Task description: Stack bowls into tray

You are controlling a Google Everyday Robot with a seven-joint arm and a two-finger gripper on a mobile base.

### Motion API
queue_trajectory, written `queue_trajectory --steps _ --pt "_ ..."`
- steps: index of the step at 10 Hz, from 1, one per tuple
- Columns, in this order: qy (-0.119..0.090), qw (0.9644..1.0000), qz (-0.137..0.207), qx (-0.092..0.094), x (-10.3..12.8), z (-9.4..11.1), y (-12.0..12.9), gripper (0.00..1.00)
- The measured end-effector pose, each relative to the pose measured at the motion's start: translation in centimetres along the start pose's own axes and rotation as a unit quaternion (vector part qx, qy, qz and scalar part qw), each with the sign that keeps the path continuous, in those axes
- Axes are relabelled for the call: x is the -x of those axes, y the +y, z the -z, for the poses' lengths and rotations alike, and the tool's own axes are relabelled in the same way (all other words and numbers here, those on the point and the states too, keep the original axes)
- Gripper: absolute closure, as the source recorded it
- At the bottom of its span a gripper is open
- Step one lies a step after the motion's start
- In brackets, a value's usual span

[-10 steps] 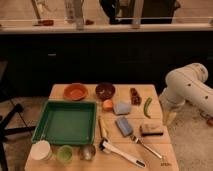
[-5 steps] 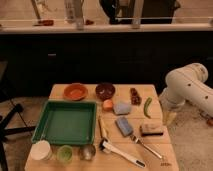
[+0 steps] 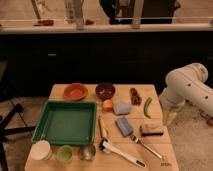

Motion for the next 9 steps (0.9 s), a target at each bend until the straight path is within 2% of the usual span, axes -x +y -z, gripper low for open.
queue_trajectory --steps 7,9 --pt "0.000 1.0000 0.000 0.000 -0.01 0.01 -0.01 0.20" --pt "-0.003 0.9997 0.024 0.004 0.09 -0.17 -0.26 0.20"
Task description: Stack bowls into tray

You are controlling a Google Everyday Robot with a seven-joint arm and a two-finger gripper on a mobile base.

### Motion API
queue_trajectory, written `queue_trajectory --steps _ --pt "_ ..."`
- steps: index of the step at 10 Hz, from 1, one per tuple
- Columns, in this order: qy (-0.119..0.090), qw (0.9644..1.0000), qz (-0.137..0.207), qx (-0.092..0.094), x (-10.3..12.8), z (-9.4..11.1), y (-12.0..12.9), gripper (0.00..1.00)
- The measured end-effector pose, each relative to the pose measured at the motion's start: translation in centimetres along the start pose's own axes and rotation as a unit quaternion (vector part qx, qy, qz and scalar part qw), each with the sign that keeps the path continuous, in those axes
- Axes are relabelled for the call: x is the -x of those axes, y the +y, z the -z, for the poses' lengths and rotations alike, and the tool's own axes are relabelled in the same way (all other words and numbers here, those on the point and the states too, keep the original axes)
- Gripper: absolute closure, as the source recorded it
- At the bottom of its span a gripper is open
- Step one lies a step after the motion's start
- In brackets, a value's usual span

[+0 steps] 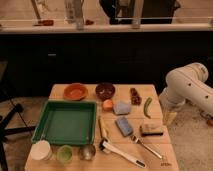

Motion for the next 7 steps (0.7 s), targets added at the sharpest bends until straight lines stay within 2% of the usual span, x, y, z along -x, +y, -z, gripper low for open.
queue_trajectory --steps 1,2,3,4,5,6,7 --pt "-0.006 0.9992 0.039 0.001 0.8 -0.2 -0.5 0.20" --pt "-0.007 0.9949 0.100 0.002 1.9 -0.4 -1.1 0.20" --pt "-0.010 0.9851 0.172 0.001 3.2 -0.5 -1.7 0.20" --pt "-0.015 0.9756 0.219 -0.001 4.0 -0.5 -2.0 0.20" --pt "-0.022 0.9600 0.279 -0.006 4.7 -0.5 -2.4 0.20" --pt "-0.028 0.9413 0.336 -0.014 5.3 -0.4 -2.8 0.20" --pt "-0.033 0.9278 0.371 -0.019 5.8 -0.4 -3.0 0.20"
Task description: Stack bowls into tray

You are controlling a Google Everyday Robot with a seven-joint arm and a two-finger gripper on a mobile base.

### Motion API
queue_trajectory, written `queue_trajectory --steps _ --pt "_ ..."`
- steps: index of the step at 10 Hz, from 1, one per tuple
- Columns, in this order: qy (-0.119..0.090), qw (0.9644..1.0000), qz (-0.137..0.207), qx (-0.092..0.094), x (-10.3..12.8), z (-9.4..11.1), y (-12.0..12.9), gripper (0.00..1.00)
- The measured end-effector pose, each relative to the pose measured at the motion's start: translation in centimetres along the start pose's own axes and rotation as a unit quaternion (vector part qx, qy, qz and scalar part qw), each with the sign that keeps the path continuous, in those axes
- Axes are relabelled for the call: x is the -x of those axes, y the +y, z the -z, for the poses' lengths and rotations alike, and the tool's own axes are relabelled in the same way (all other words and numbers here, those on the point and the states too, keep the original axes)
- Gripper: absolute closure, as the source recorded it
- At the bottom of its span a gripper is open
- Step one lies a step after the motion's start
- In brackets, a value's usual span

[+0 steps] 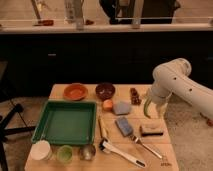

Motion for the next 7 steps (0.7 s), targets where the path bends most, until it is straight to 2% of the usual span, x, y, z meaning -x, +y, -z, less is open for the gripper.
queue_trajectory --steps 2,5,6,7 --pt "-0.004 0.9988 0.049 -0.007 0.3 0.0 -0.7 0.20" --pt "-0.004 0.9982 0.059 -0.012 0.3 0.0 -0.9 0.20" --pt "0.003 0.9972 0.070 -0.023 0.3 0.1 -1.3 0.20" --pt "0.015 0.9940 0.101 -0.041 0.2 0.4 -2.2 0.20"
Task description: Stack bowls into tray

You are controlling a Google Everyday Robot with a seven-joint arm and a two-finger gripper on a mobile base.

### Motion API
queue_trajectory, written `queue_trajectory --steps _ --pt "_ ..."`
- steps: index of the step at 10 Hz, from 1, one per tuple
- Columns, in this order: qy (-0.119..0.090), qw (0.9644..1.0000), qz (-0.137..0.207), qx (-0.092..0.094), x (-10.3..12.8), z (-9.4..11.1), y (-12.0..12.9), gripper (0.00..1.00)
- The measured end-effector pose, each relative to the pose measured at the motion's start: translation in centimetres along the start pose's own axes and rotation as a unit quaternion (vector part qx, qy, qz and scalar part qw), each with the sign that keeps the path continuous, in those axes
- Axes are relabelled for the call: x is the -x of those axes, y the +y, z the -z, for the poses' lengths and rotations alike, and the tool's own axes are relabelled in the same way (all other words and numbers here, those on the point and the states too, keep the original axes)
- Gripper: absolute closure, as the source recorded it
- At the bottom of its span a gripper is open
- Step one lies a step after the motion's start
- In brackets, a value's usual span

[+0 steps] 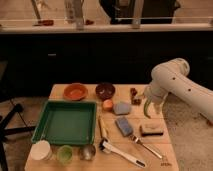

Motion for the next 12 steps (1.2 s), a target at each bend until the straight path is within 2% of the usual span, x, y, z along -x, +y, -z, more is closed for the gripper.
queue_trajectory --steps 1,2,3,4,9,12 --pt "0.011 0.9991 0.040 -0.011 -0.2 0.1 -1.4 0.20" --pt "0.021 0.9951 0.093 -0.026 -0.5 0.0 -3.2 0.20" --pt "0.026 0.9923 0.117 -0.034 -1.0 -0.3 -4.1 0.20" --pt "0.027 0.9909 0.127 -0.038 -1.3 -0.6 -4.9 0.20" --pt "0.003 0.9838 0.171 -0.054 -1.9 -4.7 -11.6 0.20" --pt "-0.006 0.9829 0.176 -0.055 -2.1 -5.5 -12.4 0.20"
